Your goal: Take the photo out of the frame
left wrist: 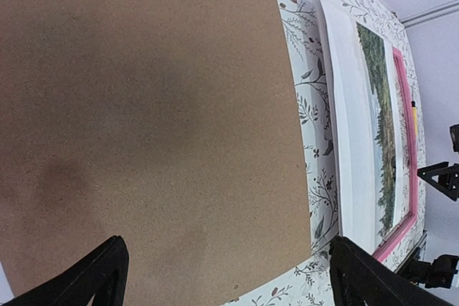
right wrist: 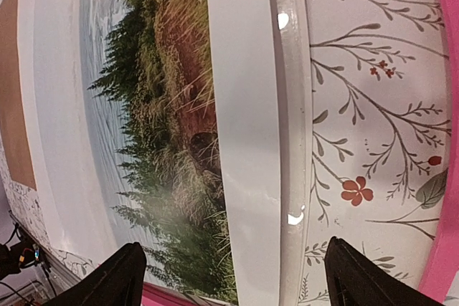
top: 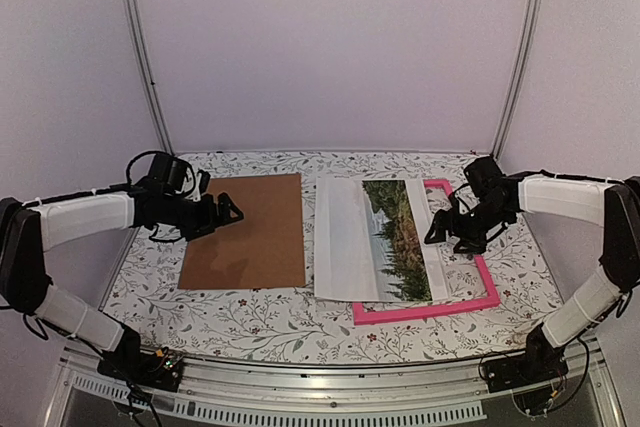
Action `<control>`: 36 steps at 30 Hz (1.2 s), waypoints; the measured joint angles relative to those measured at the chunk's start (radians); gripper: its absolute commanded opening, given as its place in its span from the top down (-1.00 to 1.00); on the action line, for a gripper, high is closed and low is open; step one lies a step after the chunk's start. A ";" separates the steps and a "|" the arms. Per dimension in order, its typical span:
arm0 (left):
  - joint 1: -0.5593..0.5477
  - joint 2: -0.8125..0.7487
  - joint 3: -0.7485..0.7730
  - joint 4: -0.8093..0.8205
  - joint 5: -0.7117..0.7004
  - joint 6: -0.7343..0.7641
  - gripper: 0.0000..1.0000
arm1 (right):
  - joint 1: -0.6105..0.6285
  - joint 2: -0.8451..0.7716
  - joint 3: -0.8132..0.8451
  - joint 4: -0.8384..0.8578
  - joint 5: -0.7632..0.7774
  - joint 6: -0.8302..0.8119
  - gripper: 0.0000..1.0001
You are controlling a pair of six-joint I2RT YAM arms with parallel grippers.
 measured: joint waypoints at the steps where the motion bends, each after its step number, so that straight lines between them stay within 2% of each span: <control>1: 0.000 -0.003 -0.002 0.003 0.000 0.000 -0.99 | 0.000 -0.011 0.003 -0.005 0.021 0.001 -0.88; 11: -0.028 -0.051 -0.011 0.012 -0.033 -0.002 -0.99 | 0.000 -0.162 0.001 0.012 0.163 0.009 -0.92; 21: -0.096 -0.090 0.016 0.011 -0.182 0.002 -0.99 | 0.000 -0.404 -0.127 0.209 0.294 0.028 -0.98; 27: -0.109 -0.193 0.015 0.024 -0.269 0.003 -0.99 | 0.000 -0.536 -0.208 0.343 0.363 0.021 -0.98; 36: -0.113 -0.290 -0.009 0.057 -0.360 0.032 -0.99 | 0.000 -0.607 -0.257 0.451 0.400 -0.027 -0.98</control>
